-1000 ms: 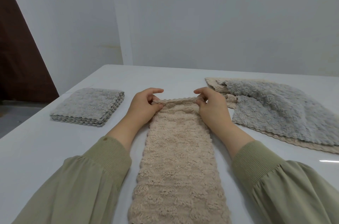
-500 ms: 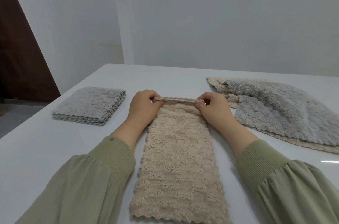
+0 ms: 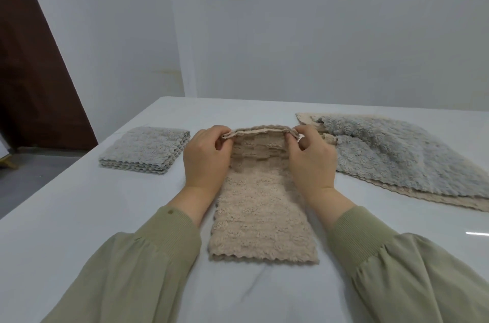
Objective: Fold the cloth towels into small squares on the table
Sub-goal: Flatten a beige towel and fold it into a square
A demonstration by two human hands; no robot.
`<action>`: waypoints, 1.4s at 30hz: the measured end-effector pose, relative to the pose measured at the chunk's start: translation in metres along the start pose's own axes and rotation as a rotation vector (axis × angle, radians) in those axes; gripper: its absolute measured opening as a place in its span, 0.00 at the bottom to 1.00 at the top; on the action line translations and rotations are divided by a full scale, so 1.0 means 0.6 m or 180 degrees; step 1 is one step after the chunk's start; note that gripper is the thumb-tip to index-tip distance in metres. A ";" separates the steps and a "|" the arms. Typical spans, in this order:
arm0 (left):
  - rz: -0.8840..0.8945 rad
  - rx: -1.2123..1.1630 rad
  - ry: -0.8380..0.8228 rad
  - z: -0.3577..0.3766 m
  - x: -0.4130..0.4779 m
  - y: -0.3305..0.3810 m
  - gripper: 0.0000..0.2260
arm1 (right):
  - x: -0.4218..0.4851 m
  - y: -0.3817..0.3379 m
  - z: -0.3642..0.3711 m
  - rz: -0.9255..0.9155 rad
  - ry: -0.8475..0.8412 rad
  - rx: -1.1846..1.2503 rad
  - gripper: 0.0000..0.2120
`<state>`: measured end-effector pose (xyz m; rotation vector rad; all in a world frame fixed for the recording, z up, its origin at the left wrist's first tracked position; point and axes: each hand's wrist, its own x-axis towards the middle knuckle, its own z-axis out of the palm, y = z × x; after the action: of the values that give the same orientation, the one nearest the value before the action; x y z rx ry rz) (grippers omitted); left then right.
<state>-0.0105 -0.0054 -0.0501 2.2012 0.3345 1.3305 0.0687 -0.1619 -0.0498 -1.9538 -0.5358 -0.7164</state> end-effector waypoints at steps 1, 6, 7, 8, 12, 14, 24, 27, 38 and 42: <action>-0.0107 -0.0088 -0.0104 -0.010 -0.006 0.003 0.04 | -0.009 -0.004 -0.009 0.0104 -0.0127 0.0149 0.02; -0.0887 -0.0754 -0.0781 -0.061 -0.033 0.017 0.10 | -0.053 -0.036 -0.072 0.0615 -0.0664 0.0799 0.03; -0.1036 -0.0795 -0.0976 -0.071 -0.039 0.021 0.09 | -0.060 -0.042 -0.084 0.0763 -0.0802 0.0903 0.02; -0.1201 -0.0886 -0.1196 -0.079 -0.044 0.025 0.07 | -0.065 -0.043 -0.092 0.0957 -0.0968 0.1054 0.02; -0.1992 -0.1589 -0.1897 -0.099 -0.059 0.031 0.01 | -0.076 -0.035 -0.106 0.1634 -0.1470 0.1542 0.03; -0.2258 -0.1916 -0.2027 -0.096 -0.058 0.025 0.05 | -0.073 -0.026 -0.099 0.1650 -0.1617 0.1471 0.04; -0.1817 -0.1745 -0.1211 -0.024 -0.041 0.033 0.07 | -0.037 -0.006 -0.037 0.0972 -0.1188 0.0873 0.04; -0.2163 -0.2010 -0.0990 -0.033 -0.038 0.032 0.08 | -0.035 -0.004 -0.045 0.1060 -0.0896 0.0975 0.06; -0.2473 -0.1789 -0.1832 -0.091 -0.050 0.041 0.06 | -0.066 -0.023 -0.103 0.1577 -0.1424 0.0962 0.09; -0.2367 -0.1496 -0.1867 -0.103 -0.055 0.037 0.03 | -0.074 -0.030 -0.108 0.1385 -0.1516 0.0728 0.07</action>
<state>-0.0817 -0.0195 -0.0394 1.6947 0.4829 0.2974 0.0082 -0.2148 -0.0442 -1.9295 -0.4263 0.0867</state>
